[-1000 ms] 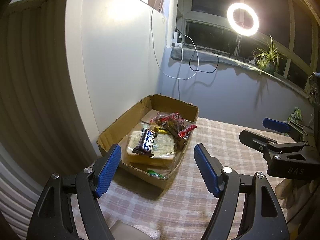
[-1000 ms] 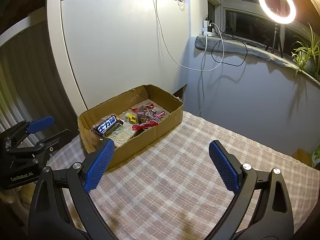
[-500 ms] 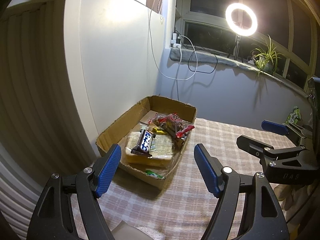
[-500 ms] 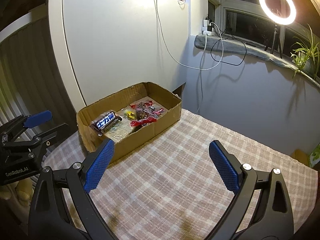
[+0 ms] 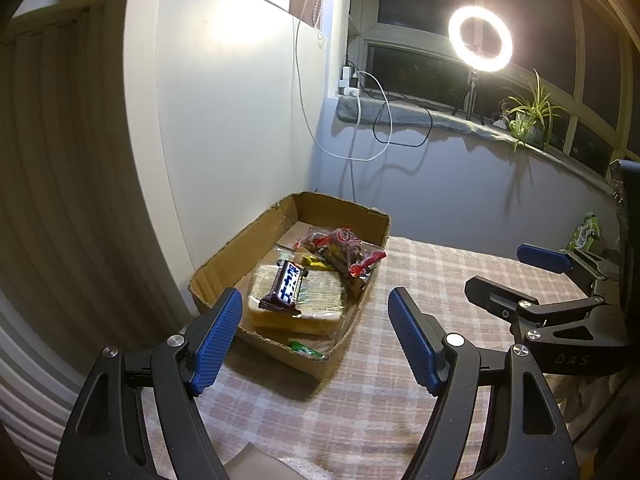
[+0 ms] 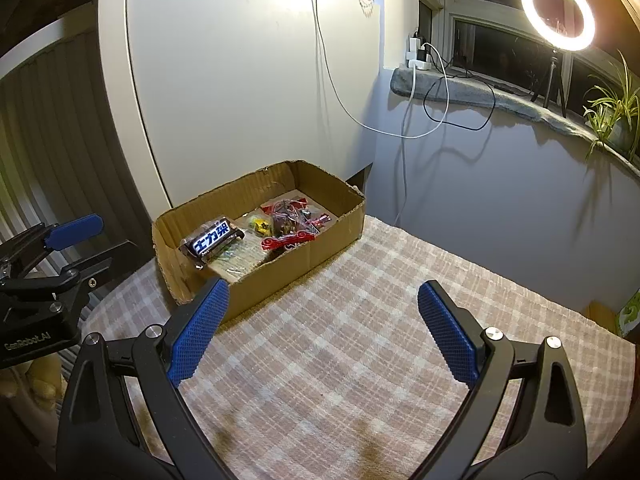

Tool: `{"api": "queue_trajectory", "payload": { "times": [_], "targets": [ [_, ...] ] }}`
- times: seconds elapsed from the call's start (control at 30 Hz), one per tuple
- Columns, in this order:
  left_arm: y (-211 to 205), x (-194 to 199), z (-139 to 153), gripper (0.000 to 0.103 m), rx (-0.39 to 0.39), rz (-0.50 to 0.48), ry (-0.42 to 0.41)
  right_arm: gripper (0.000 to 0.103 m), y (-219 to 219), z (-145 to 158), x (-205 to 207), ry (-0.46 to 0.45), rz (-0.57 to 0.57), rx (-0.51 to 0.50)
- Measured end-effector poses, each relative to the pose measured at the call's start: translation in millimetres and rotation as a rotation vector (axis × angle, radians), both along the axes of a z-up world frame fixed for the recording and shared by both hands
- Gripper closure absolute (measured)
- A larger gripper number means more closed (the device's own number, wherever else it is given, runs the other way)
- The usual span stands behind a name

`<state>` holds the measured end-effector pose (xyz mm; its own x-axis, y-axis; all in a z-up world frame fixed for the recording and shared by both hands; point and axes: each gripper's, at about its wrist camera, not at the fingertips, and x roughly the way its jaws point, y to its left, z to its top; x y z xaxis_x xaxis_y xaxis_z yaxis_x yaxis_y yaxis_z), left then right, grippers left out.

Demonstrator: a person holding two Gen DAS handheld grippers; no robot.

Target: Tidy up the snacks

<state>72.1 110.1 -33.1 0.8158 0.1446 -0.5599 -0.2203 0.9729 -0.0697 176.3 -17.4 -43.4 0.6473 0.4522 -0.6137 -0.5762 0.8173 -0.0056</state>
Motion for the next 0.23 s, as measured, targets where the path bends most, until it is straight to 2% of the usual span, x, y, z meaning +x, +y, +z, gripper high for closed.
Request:
{"api": "queue_trajectory", "payload": {
  "times": [0.23],
  "targets": [
    [-3.1,-0.3,-0.7,0.028,0.017,-0.006,-0.008,0.006,-4.1,-4.8,1.1,0.007,-0.004,-0.001]
  ]
}}
